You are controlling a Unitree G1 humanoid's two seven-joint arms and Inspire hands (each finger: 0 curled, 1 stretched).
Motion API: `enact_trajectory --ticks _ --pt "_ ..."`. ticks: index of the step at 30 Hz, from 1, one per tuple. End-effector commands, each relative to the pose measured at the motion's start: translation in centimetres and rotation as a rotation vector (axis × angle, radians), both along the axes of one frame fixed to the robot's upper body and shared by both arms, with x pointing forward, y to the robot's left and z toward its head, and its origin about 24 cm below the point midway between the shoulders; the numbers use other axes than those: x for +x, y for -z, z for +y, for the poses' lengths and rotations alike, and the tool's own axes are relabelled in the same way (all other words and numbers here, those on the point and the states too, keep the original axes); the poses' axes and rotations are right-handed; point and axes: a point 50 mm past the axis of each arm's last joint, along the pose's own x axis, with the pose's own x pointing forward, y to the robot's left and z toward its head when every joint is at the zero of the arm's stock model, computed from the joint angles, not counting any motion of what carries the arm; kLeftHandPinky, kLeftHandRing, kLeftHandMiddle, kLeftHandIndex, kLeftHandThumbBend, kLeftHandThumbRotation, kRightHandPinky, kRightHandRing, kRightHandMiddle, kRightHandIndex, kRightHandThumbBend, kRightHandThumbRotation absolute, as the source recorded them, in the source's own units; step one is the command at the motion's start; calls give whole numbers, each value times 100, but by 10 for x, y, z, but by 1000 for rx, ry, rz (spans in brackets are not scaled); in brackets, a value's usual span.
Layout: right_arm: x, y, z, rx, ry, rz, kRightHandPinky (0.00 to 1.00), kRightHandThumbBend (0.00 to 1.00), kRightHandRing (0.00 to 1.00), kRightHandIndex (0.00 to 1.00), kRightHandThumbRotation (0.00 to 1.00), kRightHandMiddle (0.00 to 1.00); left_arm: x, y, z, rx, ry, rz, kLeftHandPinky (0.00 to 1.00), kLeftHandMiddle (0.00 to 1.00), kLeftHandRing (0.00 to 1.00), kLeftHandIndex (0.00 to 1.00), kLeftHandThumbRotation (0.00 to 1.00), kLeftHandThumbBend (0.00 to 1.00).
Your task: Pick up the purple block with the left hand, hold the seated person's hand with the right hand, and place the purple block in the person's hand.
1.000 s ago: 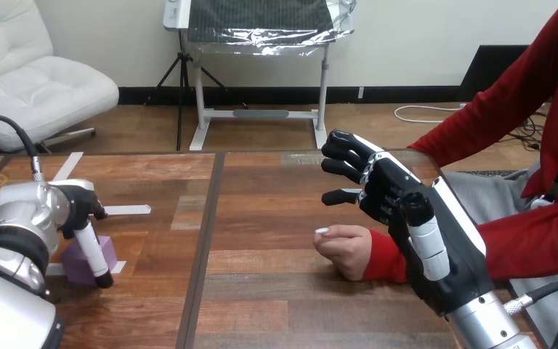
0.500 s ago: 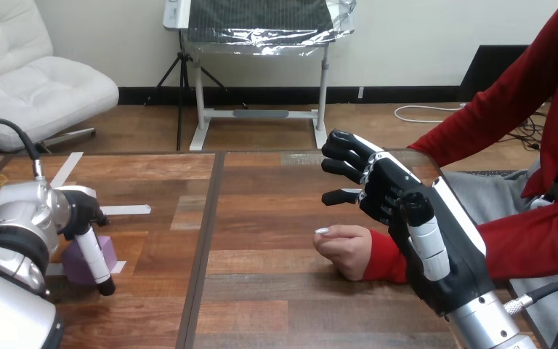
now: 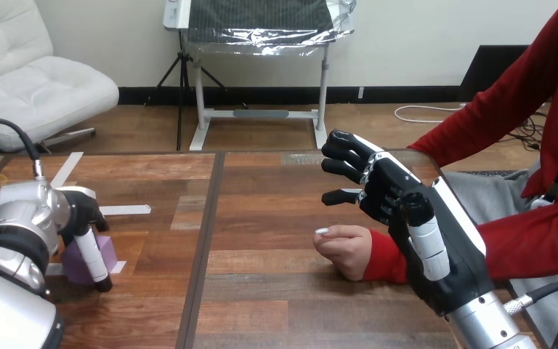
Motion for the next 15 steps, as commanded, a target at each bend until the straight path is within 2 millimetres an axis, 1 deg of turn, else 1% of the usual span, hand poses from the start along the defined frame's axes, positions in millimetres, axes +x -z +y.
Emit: enact_trajectory --ticks 1,6,9,10,11,15 --pt "6 -16 0 2 -6 -71 70 94 87 87 100 88 19 -39 -4 58 50 -113 70 86 82 90 1 70" --pt "6 -16 0 4 -7 -71 70 94 87 87 100 88 19 -39 -4 70 57 -111 71 86 82 91 0 68" --pt "6 -16 0 6 -7 -71 70 94 87 87 100 88 19 -38 -4 78 58 -111 64 83 78 91 0 68" --pt "6 -16 0 6 -7 -72 70 93 86 87 100 88 19 -38 -4 80 58 -111 61 81 75 91 0 67" --pt "6 -16 0 6 -7 -72 70 93 86 87 100 88 19 -37 -4 81 58 -111 55 77 71 91 0 66" --pt "6 -16 0 8 -6 -75 70 93 86 87 100 88 19 -37 -4 85 59 -111 49 75 68 92 0 64"
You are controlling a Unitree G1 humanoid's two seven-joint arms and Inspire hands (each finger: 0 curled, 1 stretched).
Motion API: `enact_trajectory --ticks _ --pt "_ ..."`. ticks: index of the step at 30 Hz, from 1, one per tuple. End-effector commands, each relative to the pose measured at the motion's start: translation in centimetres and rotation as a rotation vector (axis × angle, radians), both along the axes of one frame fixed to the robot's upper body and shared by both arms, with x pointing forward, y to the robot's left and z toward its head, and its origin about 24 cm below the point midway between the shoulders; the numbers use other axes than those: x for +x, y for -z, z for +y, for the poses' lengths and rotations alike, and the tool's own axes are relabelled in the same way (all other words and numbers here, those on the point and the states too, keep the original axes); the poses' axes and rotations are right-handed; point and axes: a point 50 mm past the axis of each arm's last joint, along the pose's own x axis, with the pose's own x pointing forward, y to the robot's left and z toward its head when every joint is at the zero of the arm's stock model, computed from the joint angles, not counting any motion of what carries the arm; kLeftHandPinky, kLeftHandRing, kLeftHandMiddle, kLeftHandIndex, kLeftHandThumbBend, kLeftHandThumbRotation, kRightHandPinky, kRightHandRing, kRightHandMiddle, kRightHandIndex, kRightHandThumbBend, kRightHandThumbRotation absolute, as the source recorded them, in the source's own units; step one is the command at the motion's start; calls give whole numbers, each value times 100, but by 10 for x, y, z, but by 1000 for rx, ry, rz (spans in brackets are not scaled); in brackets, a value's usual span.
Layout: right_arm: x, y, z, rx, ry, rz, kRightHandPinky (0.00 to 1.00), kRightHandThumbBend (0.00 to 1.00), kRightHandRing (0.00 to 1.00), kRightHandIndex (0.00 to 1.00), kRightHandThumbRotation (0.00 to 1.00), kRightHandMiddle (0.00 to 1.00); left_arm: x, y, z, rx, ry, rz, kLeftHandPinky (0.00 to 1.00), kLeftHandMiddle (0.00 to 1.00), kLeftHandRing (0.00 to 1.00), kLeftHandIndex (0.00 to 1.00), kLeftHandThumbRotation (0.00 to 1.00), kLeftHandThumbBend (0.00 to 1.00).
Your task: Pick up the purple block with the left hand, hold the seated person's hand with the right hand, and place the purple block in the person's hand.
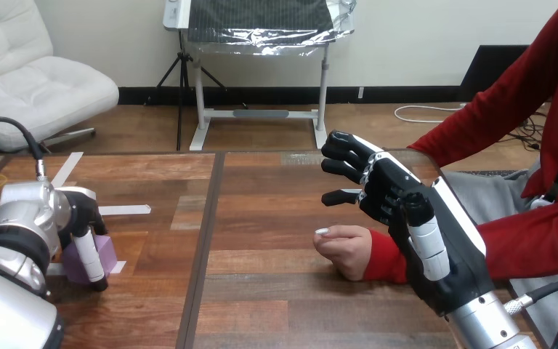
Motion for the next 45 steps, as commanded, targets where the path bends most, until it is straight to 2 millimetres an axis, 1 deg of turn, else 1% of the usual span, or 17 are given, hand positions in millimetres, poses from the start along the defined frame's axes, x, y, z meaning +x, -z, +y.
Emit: enact_trajectory --ticks 1,6,9,13,18,24,27,30,31,33,36,45 --pt "6 -16 0 8 -6 -75 70 93 86 87 100 88 19 -37 -4 45 40 -116 49 75 68 92 0 64" --pt "6 -16 0 9 -8 -73 70 93 86 87 100 88 19 -37 -4 48 43 -129 48 74 67 91 0 65" --pt "6 -16 0 9 -9 -69 70 93 86 87 100 88 19 -36 -3 47 43 -142 39 68 57 91 0 68" --pt "5 -16 0 8 -7 -68 70 94 87 87 100 88 19 -36 -3 51 40 -143 30 61 45 89 0 67" --pt "6 -16 0 9 -8 -69 70 94 87 87 100 88 19 -35 -3 61 45 -146 26 58 40 87 0 65" --pt "6 -16 0 10 -9 -71 70 94 87 87 100 88 18 -34 -3 76 59 -167 21 50 33 81 0 62" --pt "6 -16 0 10 -8 -71 70 94 86 87 100 88 18 -33 -2 72 50 -178 22 50 33 78 0 60" --pt "5 -17 0 10 -9 -70 70 94 86 87 100 88 18 -32 -1 66 39 -190 24 53 37 75 0 58" --pt "5 -17 -1 10 -10 -70 70 94 86 87 100 88 18 -32 -1 67 39 -193 26 57 42 73 0 55" --pt "5 -17 -1 11 -10 -69 70 94 86 87 100 88 18 -32 -1 68 33 -200 28 60 44 72 0 53" --pt "5 -16 -1 13 -11 -68 70 94 86 87 100 88 17 -31 0 68 20 -214 36 65 54 69 0 54" --pt "6 -16 -1 7 -10 -77 70 95 86 87 100 88 17 -30 0 73 -2 -256 45 66 60 59 0 58"
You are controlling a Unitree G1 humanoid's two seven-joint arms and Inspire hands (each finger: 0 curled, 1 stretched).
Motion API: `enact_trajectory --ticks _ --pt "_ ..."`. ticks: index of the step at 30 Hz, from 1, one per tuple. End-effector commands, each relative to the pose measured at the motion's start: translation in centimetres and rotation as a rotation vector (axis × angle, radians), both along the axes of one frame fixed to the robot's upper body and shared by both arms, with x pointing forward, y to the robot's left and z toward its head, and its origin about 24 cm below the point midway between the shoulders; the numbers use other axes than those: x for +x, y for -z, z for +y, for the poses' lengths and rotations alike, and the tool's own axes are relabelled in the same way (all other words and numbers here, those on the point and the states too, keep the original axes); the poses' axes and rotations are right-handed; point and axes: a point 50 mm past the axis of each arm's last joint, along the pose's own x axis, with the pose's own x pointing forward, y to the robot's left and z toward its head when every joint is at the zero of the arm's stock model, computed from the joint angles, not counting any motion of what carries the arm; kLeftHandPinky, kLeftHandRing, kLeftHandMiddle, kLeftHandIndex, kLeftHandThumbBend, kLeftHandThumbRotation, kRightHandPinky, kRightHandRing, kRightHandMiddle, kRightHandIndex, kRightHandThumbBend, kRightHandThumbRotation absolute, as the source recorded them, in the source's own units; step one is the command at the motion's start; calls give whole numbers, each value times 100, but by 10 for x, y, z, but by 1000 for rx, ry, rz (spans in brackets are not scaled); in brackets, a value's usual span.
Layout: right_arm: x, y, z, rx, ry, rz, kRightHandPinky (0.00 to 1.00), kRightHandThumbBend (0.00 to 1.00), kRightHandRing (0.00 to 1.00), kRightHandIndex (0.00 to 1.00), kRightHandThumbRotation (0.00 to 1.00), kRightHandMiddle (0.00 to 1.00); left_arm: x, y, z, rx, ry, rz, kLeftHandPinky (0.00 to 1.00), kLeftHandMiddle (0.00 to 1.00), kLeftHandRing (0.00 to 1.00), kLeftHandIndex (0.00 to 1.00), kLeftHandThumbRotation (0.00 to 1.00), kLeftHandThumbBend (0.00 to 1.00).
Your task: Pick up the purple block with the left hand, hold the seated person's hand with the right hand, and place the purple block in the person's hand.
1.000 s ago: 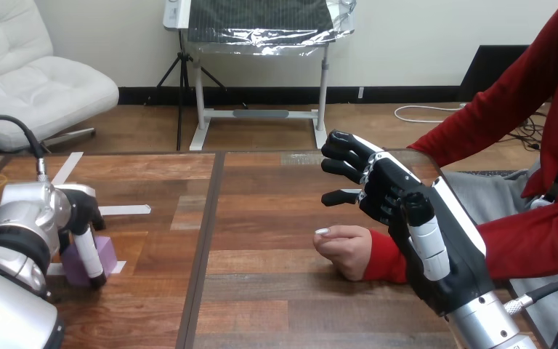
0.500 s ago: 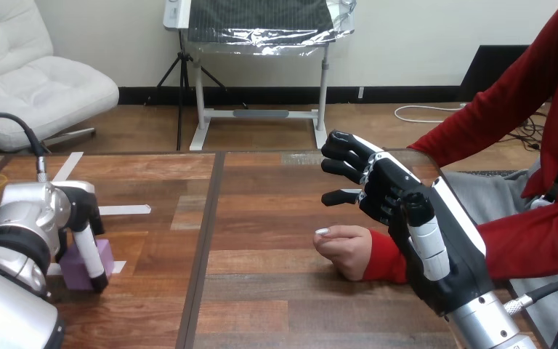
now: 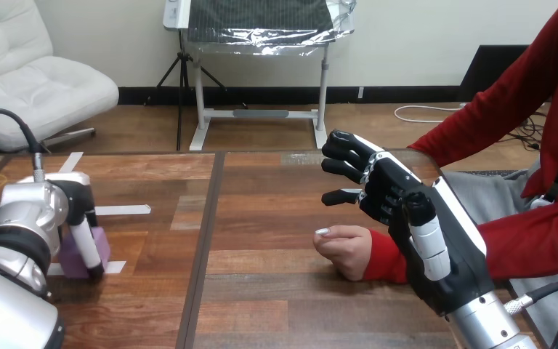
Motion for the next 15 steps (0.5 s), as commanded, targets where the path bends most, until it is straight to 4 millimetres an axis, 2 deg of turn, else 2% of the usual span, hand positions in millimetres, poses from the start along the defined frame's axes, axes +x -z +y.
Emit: enact_trajectory --ticks 1,3,4,9,15 --pt "6 -16 0 -1 -6 -80 70 95 86 87 100 87 13 -25 -3 12 9 -110 45 66 60 59 0 59" --pt "6 -16 0 -1 -6 -80 69 95 86 87 100 87 13 -24 -3 16 3 -110 46 65 59 57 0 60" --pt "6 -16 0 -1 -5 -80 69 95 86 87 100 87 13 -24 -3 17 -1 -109 42 61 54 56 0 62" --pt "6 -17 0 -2 -5 -79 69 94 86 87 100 87 12 -24 -2 6 -19 -124 34 53 45 53 0 66" --pt "6 -17 -1 -4 -8 -76 69 95 87 87 100 88 13 -25 -2 -2 -28 -131 33 49 42 49 0 72"
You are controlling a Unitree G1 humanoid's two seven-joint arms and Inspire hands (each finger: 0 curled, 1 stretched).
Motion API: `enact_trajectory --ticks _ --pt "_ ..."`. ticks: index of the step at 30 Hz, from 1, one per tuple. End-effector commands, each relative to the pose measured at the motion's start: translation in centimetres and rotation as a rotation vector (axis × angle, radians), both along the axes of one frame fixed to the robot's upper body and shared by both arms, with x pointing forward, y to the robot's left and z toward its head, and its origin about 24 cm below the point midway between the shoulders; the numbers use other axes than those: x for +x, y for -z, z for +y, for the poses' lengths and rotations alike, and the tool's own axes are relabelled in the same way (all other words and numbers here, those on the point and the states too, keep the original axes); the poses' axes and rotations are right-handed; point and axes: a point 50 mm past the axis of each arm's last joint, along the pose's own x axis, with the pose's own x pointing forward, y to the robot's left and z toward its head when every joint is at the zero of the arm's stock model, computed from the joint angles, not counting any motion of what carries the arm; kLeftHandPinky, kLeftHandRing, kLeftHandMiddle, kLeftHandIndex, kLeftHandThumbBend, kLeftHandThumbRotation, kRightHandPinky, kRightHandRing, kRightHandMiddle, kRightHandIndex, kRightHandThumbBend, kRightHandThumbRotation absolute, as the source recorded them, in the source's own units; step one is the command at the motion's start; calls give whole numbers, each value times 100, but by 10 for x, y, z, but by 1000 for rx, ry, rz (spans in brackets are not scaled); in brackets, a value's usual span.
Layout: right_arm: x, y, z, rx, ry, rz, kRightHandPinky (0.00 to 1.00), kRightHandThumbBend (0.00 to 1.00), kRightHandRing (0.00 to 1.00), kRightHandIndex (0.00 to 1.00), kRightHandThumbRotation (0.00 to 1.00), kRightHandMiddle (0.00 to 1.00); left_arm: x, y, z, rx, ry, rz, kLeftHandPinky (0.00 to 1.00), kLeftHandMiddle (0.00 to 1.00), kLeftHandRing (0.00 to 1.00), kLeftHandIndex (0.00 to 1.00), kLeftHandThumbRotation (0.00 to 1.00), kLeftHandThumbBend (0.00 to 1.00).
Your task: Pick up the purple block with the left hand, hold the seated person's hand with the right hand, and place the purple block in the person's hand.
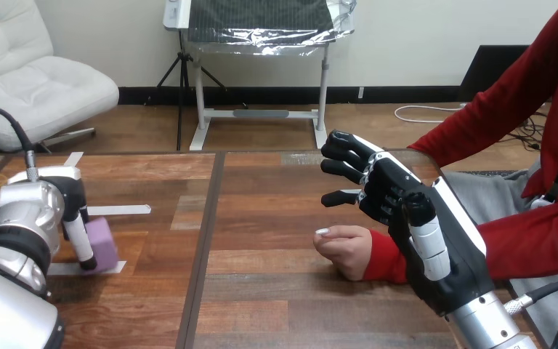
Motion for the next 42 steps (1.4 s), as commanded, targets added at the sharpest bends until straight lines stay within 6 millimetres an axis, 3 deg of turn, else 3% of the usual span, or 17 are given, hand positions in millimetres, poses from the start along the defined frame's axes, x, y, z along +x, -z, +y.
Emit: enact_trajectory --ticks 1,12,42 --pt "6 -17 -1 -4 -8 -76 69 95 87 87 100 88 13 -23 -6 -5 9 -97 32 49 41 49 0 72" --pt "6 -17 0 1 -8 -78 69 94 87 87 100 88 13 -23 -6 -13 4 -125 26 46 35 49 0 77" --pt "6 -17 0 -8 -6 -77 68 93 86 87 100 87 15 -24 -9 -85 8 -194 33 51 41 51 0 74"
